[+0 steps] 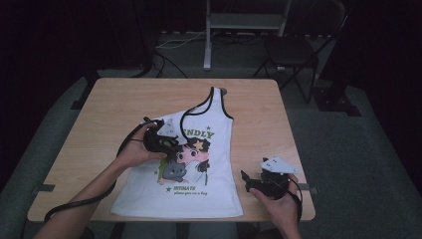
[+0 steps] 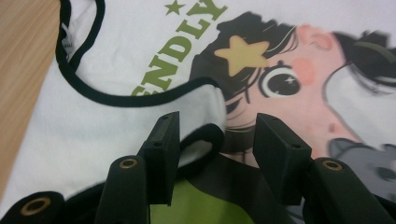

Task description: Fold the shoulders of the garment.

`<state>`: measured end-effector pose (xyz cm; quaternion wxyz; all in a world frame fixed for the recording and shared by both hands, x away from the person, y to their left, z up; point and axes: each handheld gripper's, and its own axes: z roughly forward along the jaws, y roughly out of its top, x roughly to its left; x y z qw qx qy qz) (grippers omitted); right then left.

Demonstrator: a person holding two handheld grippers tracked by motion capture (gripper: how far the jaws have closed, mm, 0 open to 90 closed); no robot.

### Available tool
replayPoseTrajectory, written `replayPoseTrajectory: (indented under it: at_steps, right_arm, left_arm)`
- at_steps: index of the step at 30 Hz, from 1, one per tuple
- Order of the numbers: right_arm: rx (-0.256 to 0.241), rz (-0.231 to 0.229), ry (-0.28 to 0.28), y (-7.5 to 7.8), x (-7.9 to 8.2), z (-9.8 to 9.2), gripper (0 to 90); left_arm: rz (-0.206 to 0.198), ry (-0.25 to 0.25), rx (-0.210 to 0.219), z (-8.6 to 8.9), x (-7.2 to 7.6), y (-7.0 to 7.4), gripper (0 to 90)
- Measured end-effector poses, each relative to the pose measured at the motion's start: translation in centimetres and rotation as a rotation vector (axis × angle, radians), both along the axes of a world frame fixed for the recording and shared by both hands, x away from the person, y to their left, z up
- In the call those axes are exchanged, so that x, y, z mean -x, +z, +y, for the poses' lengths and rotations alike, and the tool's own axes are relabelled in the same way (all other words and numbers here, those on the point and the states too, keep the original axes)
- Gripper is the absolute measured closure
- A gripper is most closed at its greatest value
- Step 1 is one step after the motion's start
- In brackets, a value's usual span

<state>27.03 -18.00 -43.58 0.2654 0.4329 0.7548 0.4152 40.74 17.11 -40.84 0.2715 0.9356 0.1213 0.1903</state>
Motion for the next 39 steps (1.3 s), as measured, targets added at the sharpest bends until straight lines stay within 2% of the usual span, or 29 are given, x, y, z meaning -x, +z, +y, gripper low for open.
replayPoseTrajectory:
  at_steps: [2, 6, 8, 11, 14, 18, 20, 22, 26, 29, 32, 34, 36, 37, 38, 39]
  right_arm:
    - [0.000, 0.001, 0.000, 0.0, 0.0, 0.0, 13.3]
    - [0.001, 0.000, 0.003, 0.0, 0.0, 0.0, 13.4]
    - [0.002, -0.002, 0.003, 0.0, 0.0, 0.0, 13.3]
    - [0.001, -0.005, 0.002, 0.0, 0.0, -0.1, 13.3]
    - [-0.002, -0.001, -0.005, 0.0, 0.1, -0.2, 13.3]
    - [-0.001, 0.000, -0.004, 0.0, 0.1, -0.2, 13.3]
    - [-0.001, 0.000, -0.003, 0.0, 0.0, -0.2, 13.3]
    - [-0.001, 0.001, -0.004, 0.0, 0.0, -0.2, 13.3]
    - [0.000, 0.001, -0.003, 0.0, 0.0, -0.1, 13.4]
    - [0.003, 0.001, -0.002, 0.0, 0.0, -0.1, 13.3]
    - [0.002, 0.002, -0.003, 0.0, 0.0, -0.1, 13.3]
    - [0.001, 0.002, -0.005, 0.0, 0.0, -0.1, 13.3]
    - [0.001, 0.002, -0.005, 0.0, 0.0, -0.1, 13.3]
    - [0.002, 0.002, -0.004, 0.0, 0.0, -0.1, 13.4]
    - [0.001, 0.002, -0.004, 0.0, 0.0, -0.1, 13.3]
    - [0.001, 0.002, -0.004, 0.0, 0.0, -0.1, 13.3]
  left_arm:
    - [0.004, -0.018, -0.025, -0.2, -0.2, -0.1, 60.0]
    - [-0.014, -0.054, -0.132, -0.6, -0.3, -0.5, 78.3]
    - [-0.025, -0.058, -0.148, -0.4, -0.4, -0.4, 82.3]
    - [-0.033, -0.054, -0.146, -0.1, -0.6, -0.1, 83.5]
    - [-0.052, -0.053, -0.199, 0.8, -0.9, 0.3, 83.6]
    - [-0.049, -0.042, -0.211, 2.4, -1.4, 0.8, 83.6]
    - [-0.048, -0.049, -0.247, 3.3, -1.5, 1.1, 83.6]
    - [-0.045, -0.049, -0.261, 4.0, -1.5, 1.1, 83.6]
    - [-0.041, -0.045, -0.251, 4.8, -1.1, 1.2, 83.4]
    - [-0.043, -0.058, -0.254, 4.9, -0.8, 1.0, 83.1]
    - [-0.029, -0.063, -0.241, 4.8, -0.6, 0.6, 81.0]
    - [-0.012, -0.069, -0.205, 4.8, -0.6, 0.6, 77.3]
    - [0.002, -0.063, -0.148, 5.0, -0.7, 0.8, 71.4]
    - [0.010, -0.055, -0.117, 5.3, -0.9, 1.0, 67.3]
    - [0.032, -0.038, -0.058, 6.0, -1.5, 1.8, 63.8]
    - [0.032, -0.038, -0.058, 6.0, -1.5, 1.8, 59.6]
